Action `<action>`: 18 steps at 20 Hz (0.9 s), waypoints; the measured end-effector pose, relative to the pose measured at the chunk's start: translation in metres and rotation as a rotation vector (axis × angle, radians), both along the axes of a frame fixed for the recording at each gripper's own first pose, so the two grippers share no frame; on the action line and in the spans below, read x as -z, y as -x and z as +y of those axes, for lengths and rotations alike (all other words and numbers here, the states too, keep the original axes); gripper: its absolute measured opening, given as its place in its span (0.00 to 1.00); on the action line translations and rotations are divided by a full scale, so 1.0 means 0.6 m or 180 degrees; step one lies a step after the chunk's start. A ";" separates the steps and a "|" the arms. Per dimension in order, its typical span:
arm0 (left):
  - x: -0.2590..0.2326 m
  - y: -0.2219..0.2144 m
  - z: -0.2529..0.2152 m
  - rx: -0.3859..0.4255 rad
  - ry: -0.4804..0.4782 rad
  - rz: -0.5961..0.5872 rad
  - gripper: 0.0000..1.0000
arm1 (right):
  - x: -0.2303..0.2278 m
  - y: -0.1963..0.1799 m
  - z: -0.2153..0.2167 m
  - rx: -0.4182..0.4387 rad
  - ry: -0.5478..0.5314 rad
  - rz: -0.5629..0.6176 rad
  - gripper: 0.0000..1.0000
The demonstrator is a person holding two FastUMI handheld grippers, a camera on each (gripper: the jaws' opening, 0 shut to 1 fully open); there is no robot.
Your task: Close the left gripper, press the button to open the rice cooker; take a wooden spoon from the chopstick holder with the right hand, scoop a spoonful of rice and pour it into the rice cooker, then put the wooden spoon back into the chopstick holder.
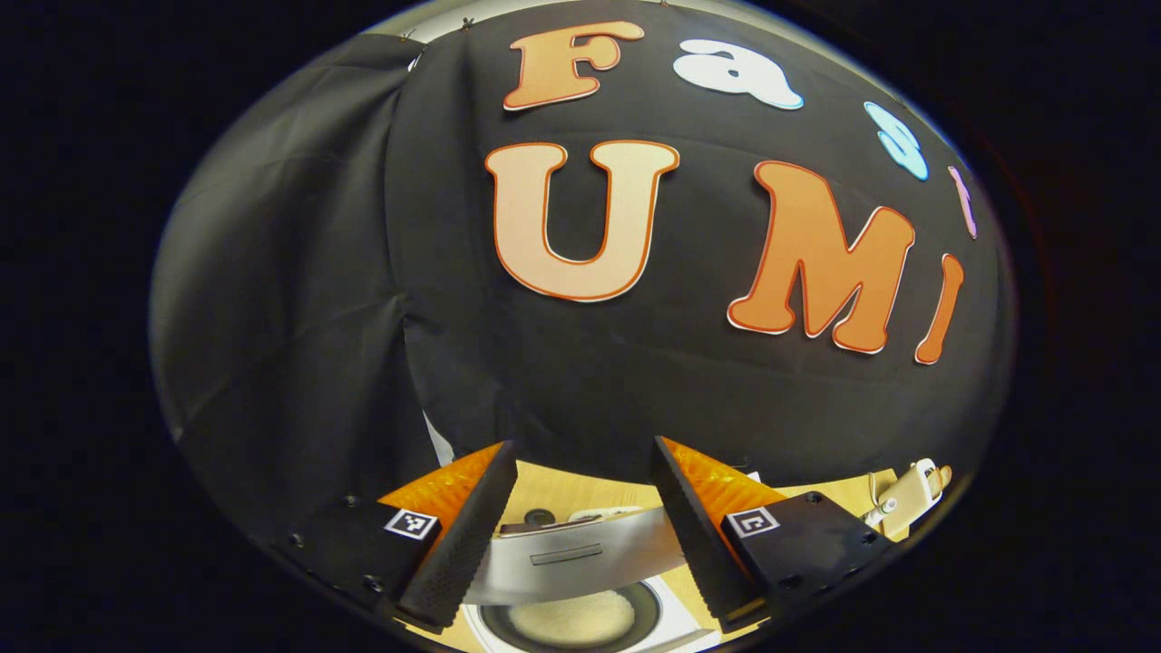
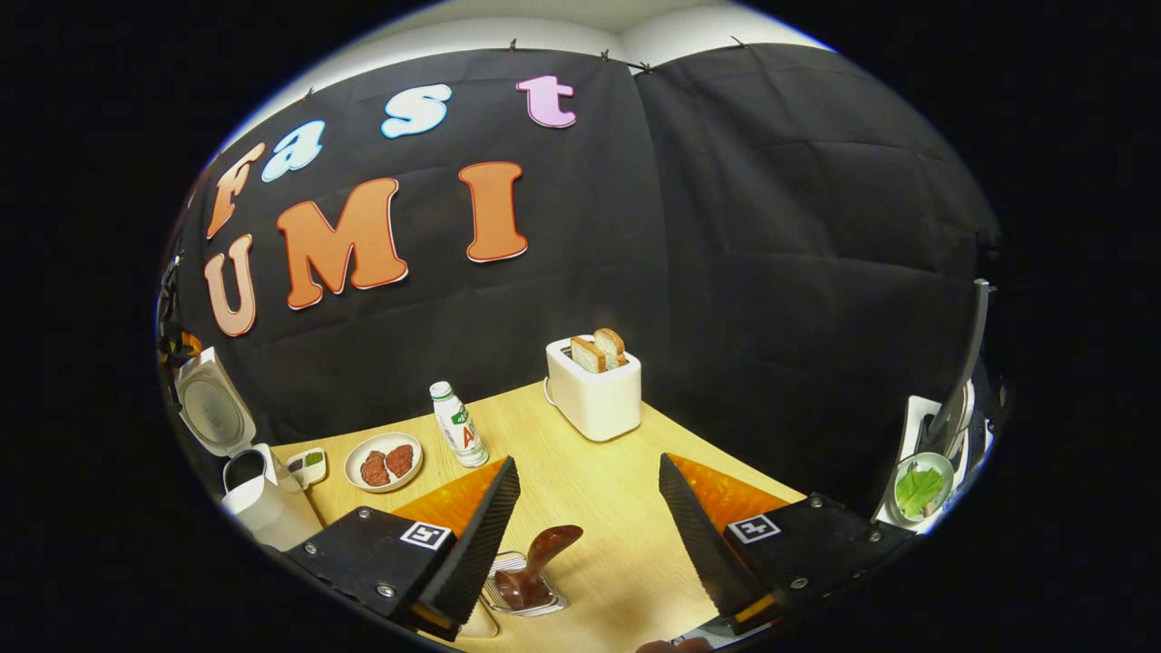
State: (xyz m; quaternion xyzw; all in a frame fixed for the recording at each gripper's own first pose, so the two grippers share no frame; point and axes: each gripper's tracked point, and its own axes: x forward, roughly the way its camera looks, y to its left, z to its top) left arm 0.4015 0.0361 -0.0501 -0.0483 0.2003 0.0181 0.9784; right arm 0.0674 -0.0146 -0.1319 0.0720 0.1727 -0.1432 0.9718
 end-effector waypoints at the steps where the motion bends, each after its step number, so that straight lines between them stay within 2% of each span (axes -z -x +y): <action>1: 0.010 0.022 -0.006 -0.0024 0.0000 0.0045 1.00 | -0.002 0.000 0.000 -0.0049 -0.0012 -0.0009 0.95; 4: 0.057 0.078 -0.014 -0.0116 -0.0103 0.0123 1.00 | -0.010 0.002 -0.003 -0.0200 -0.0074 -0.0051 0.95; 6: 0.100 0.123 -0.036 -0.0052 -0.0057 0.0210 0.99 | -0.013 0.005 -0.008 -0.0301 -0.0072 -0.0060 0.95; 9: 0.176 0.179 -0.051 -0.0121 -0.0015 0.0409 1.00 | -0.015 0.010 -0.020 -0.0435 -0.0058 -0.0040 0.95; 12: 0.234 0.219 -0.066 -0.0132 -0.0155 0.0541 1.00 | -0.014 0.013 -0.031 -0.0535 -0.0049 -0.0017 0.95; 14: 0.254 0.232 -0.072 -0.0139 -0.0207 0.0549 0.99 | -0.010 0.014 -0.037 -0.0594 -0.0029 0.0002 0.95; 18: 0.263 0.251 -0.070 -0.0266 -0.0111 0.0475 1.00 | -0.001 0.020 -0.047 -0.0668 0.0017 0.0051 0.95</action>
